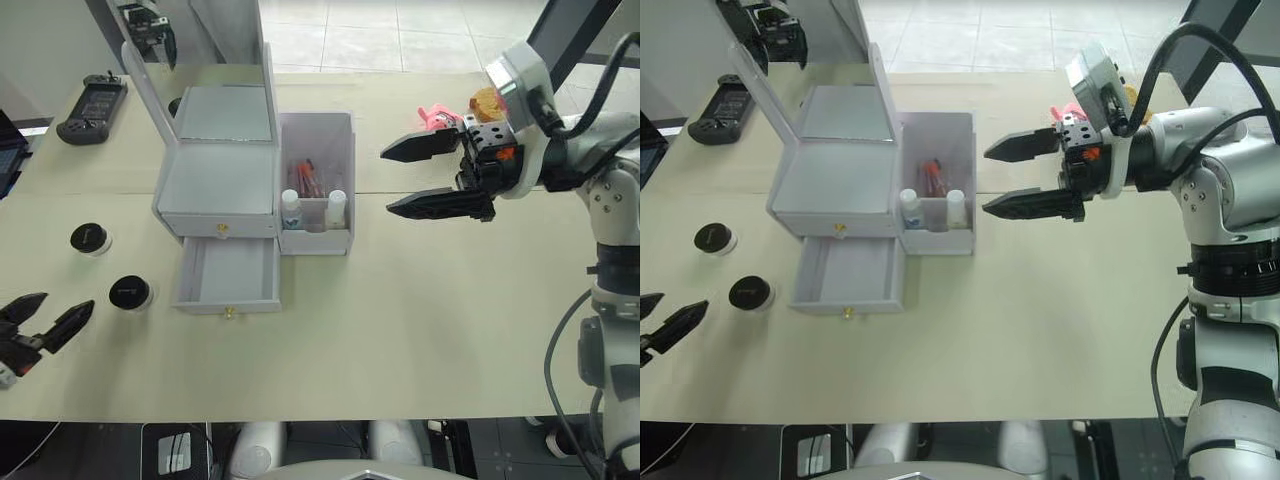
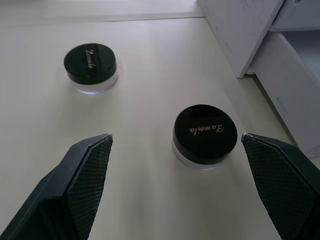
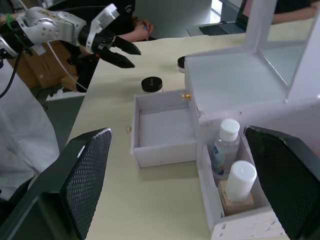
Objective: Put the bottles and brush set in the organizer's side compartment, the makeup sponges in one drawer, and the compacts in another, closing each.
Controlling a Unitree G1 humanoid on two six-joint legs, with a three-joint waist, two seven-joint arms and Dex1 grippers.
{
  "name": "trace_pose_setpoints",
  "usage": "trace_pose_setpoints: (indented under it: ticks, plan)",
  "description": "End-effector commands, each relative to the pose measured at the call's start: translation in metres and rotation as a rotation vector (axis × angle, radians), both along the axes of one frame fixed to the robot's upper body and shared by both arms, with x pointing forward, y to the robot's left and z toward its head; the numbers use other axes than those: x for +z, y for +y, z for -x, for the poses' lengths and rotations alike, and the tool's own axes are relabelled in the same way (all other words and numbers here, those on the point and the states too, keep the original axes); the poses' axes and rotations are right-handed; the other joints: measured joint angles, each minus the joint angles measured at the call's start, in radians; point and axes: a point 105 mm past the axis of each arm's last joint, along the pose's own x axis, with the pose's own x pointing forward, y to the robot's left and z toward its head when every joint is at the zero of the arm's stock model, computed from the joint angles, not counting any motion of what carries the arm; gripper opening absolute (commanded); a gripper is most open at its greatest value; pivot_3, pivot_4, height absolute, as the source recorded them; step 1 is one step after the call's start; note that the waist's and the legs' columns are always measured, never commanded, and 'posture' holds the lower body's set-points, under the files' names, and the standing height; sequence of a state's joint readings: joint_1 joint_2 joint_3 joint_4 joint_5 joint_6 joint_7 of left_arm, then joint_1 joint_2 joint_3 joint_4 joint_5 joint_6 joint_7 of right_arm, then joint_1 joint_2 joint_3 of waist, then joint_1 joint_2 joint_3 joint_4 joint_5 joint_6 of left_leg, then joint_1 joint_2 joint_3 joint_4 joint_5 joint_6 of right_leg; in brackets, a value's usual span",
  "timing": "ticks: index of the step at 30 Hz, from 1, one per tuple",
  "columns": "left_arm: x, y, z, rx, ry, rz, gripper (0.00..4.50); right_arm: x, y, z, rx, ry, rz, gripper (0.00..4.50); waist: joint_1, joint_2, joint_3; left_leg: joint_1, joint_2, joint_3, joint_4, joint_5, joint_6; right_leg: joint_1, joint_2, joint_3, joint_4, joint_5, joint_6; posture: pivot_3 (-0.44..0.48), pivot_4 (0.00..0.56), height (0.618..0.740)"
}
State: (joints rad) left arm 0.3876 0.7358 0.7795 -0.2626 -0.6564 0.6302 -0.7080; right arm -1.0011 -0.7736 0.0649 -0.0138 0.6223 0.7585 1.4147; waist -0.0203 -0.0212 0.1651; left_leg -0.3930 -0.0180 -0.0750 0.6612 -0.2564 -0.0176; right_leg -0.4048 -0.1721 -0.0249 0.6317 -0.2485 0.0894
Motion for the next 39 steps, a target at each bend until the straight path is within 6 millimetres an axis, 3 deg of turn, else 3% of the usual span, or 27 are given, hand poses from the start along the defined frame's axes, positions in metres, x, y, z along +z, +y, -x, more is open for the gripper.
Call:
trace_pose_setpoints:
  ticks: [1,6,12,20,23,26,28,31,35,39]
  plan:
    - [-0.006,-0.017,-0.008,0.004,0.039,0.001,4.46,0.009,0.007,0.012,0.076,-0.089,0.011,4.50,0.000,0.000,0.000,0.000,0.000,0.000,0.000,0.000,0.000,0.000,0.001,0.000,0.000,0.000,0.000,0.000,0.150,0.740]
    - [-0.008,-0.021,-0.019,0.043,0.048,0.000,4.46,0.006,0.014,0.018,0.106,-0.080,0.037,4.50,0.002,0.000,0.000,0.001,0.000,-0.001,0.000,0.000,0.000,0.000,0.001,0.001,0.001,0.000,0.000,0.000,0.150,0.740]
    - [-0.018,-0.023,-0.032,0.063,0.088,-0.004,4.46,-0.005,0.014,-0.001,-0.018,-0.073,0.105,4.50,0.002,0.000,0.000,0.001,0.000,0.000,0.000,0.000,0.000,0.000,0.002,0.003,0.001,0.000,0.000,0.000,0.150,0.740]
    - [-0.020,-0.027,-0.050,0.071,0.112,-0.021,4.46,-0.004,0.015,-0.004,-0.063,-0.060,0.100,4.50,0.003,0.000,0.000,0.001,0.000,0.000,0.000,0.000,0.000,0.000,0.002,0.003,0.001,0.000,0.000,0.000,0.150,0.740]
    - [-0.025,-0.025,-0.051,0.080,0.142,-0.038,3.90,-0.003,0.013,-0.004,-0.070,-0.062,0.099,4.50,0.002,-0.001,0.000,0.001,0.000,0.000,0.000,0.000,0.000,0.000,0.002,0.003,0.001,0.000,0.000,0.000,0.150,0.740]
    - [-0.028,-0.020,-0.051,0.102,0.163,-0.069,2.95,-0.001,0.011,-0.005,-0.079,-0.066,0.092,4.50,0.002,-0.001,0.000,0.001,0.000,0.000,0.000,0.000,0.000,0.000,0.002,0.003,0.001,0.000,0.000,0.000,0.150,0.740]
    - [-0.027,-0.020,-0.052,0.096,0.166,-0.084,2.92,0.001,0.010,-0.005,-0.082,-0.073,0.084,4.50,0.002,-0.001,0.000,0.001,0.000,0.000,0.000,0.000,0.000,0.000,0.002,0.003,0.001,0.000,0.000,0.000,0.150,0.740]
    - [-0.015,-0.016,-0.056,0.101,0.120,-0.104,2.92,0.002,0.010,-0.005,-0.081,-0.078,0.076,4.50,0.002,-0.001,0.000,0.001,0.000,0.000,0.000,0.000,0.000,0.000,0.002,0.003,0.001,0.000,0.000,0.000,0.150,0.740]
    - [0.029,-0.011,-0.064,0.086,-0.035,-0.156,2.92,0.003,0.008,-0.006,-0.091,-0.083,0.084,4.50,0.003,-0.002,0.000,0.001,0.000,-0.001,0.000,0.000,0.000,0.000,0.002,0.003,0.001,0.000,0.000,0.000,0.150,0.740]
    - [0.063,-0.036,-0.063,-0.107,-0.115,-0.155,2.92,0.005,0.007,-0.006,-0.092,-0.086,0.084,4.50,0.002,-0.002,0.000,0.001,0.000,0.000,0.000,0.000,-0.001,0.000,0.002,0.003,0.001,0.000,0.000,0.000,0.150,0.740]
